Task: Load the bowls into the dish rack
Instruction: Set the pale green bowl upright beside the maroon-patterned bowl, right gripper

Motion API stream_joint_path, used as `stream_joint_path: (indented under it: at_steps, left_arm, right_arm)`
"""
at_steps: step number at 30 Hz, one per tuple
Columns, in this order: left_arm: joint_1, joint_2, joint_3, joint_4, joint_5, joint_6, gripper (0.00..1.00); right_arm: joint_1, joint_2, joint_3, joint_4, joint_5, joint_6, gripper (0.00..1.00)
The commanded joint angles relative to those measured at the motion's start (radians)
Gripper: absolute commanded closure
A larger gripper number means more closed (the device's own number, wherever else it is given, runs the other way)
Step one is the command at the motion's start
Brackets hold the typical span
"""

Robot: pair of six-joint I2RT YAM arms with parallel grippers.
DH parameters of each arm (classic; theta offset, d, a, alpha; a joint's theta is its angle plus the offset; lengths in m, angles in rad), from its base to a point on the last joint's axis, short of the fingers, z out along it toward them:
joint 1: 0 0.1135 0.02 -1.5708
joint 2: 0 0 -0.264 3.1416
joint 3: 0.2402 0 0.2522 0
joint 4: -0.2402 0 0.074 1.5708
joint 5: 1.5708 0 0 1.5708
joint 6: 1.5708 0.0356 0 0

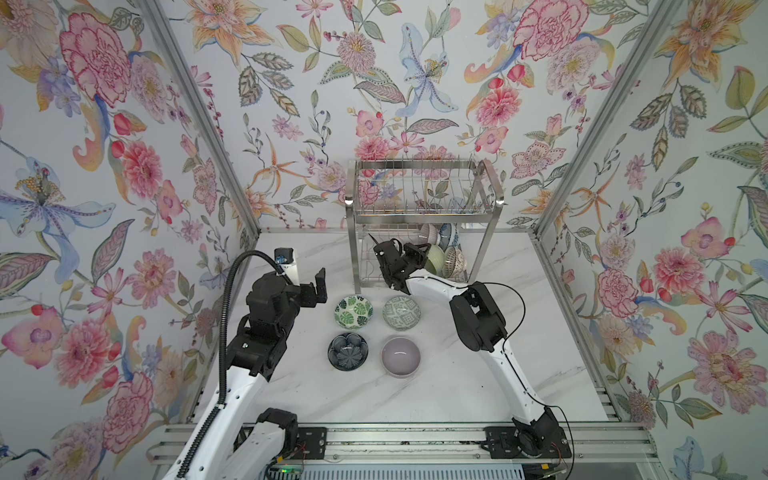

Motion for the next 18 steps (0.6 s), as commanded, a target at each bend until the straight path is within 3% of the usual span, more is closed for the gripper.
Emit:
stream_joint_path:
  at_steps: [1,6,18]
  left_arm:
    - [0.016,0.001,-0.017,0.024,0.024,-0.019,0.01]
    - [0.017,0.004,-0.014,0.024,0.027,-0.019,0.01]
    - [0.015,0.012,-0.013,0.027,0.036,-0.021,0.01]
  right_arm:
    - [0.019,0.069,-0.013,-0.071,-0.156,0.023,0.86]
    - [0.012,0.061,-0.007,-0.074,-0.155,0.020,0.78]
    - [0.000,0.045,0.005,-0.077,-0.161,0.019,0.74]
